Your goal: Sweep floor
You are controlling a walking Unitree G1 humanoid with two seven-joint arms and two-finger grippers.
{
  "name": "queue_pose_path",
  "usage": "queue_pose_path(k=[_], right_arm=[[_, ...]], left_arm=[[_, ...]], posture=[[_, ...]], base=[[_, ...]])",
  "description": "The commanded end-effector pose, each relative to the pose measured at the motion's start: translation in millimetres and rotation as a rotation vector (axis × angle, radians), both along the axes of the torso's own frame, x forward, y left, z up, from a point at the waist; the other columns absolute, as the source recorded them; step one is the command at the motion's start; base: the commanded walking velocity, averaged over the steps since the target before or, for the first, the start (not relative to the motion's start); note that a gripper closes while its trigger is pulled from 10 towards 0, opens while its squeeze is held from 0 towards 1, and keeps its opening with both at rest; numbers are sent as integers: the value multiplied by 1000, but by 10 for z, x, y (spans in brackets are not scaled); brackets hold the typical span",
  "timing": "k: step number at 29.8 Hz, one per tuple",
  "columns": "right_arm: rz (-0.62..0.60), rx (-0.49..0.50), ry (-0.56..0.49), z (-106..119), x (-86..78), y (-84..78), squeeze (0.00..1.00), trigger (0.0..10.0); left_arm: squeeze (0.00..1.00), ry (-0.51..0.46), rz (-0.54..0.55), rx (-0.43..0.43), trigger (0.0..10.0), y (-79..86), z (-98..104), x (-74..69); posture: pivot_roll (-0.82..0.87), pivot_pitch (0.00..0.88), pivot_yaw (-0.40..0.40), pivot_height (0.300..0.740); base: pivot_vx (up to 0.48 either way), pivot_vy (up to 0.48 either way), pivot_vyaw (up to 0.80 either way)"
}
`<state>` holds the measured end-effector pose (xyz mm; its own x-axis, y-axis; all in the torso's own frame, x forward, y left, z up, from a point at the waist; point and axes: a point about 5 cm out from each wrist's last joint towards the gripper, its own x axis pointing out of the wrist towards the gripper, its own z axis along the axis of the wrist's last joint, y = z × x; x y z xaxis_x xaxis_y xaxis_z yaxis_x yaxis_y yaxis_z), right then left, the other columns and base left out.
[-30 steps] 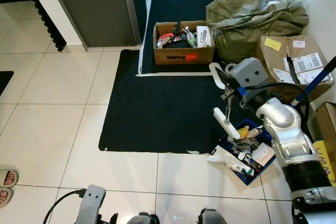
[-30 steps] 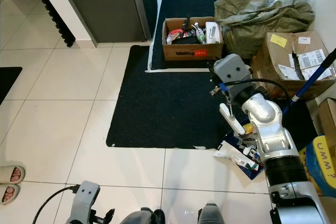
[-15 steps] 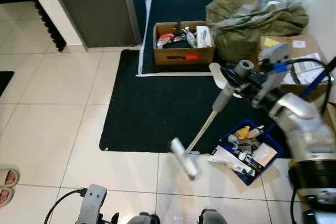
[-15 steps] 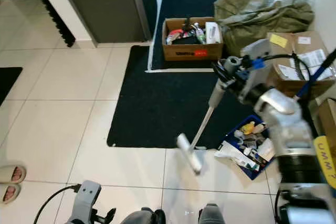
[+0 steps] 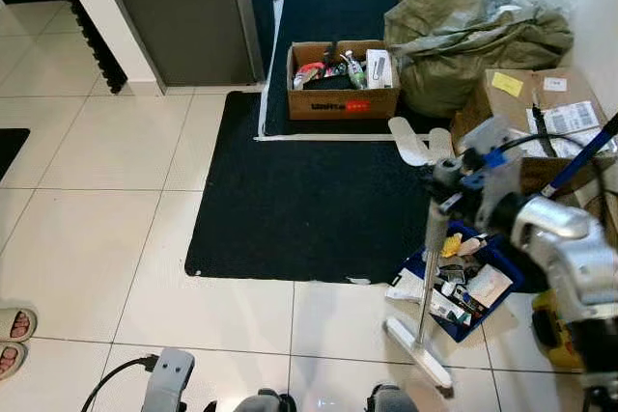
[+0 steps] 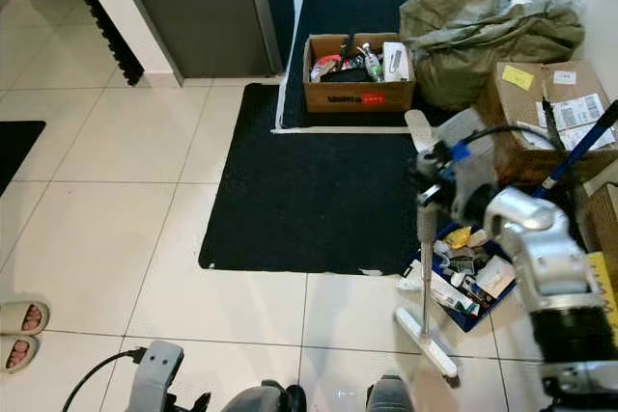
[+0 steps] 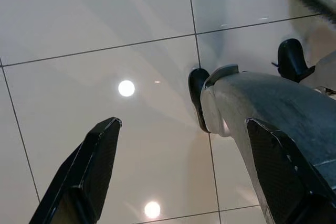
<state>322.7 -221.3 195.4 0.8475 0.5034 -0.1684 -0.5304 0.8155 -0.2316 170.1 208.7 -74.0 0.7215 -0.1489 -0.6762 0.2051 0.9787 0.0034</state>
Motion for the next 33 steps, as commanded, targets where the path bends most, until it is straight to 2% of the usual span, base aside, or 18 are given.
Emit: queue_pose_path(k=[1, 9, 12, 21, 23, 24, 25, 33], right_arm=[[26, 25, -2, -6, -25, 76, 0, 10000], [1, 59, -23, -12, -19, 70, 0, 10000], [-34, 83, -126, 9, 5, 80, 0, 10000], [-62, 63, -203, -11, -7, 123, 0, 10000], [-81, 15, -282, -17, -25, 168, 0, 10000], [-81, 15, -282, -17, -25, 168, 0, 10000], [-70, -38, -324, -37, -46, 225, 0, 10000], [-46, -100, -358, -46, -43, 279, 0, 10000]], left_arm=[[0, 51, 6, 11, 10000, 58, -60, -149], [0, 51, 5, 14, 10000, 76, -59, -159], [0, 47, 2, 13, 10000, 78, -58, -168], [0, 34, -4, 10, 10000, 82, -49, -170], [0, 23, -9, 12, 10000, 106, -38, -179], [0, 23, -9, 12, 10000, 106, -38, -179], [0, 17, -10, 15, 10000, 135, -30, -191], [0, 7, -11, 17, 10000, 161, -16, -186]], posture=[[-72, 272, 93, 740], [-70, 282, 96, 740], [-65, 293, 99, 740], [-55, 311, 106, 740], [-44, 335, 115, 740], [-44, 335, 115, 740], [-40, 340, 119, 740], [-33, 348, 118, 740]], base=[[0, 0, 0], [0, 0, 0], [0, 0, 0], [0, 0, 0], [0, 0, 0], [0, 0, 0], [0, 0, 0], [0, 0, 0]])
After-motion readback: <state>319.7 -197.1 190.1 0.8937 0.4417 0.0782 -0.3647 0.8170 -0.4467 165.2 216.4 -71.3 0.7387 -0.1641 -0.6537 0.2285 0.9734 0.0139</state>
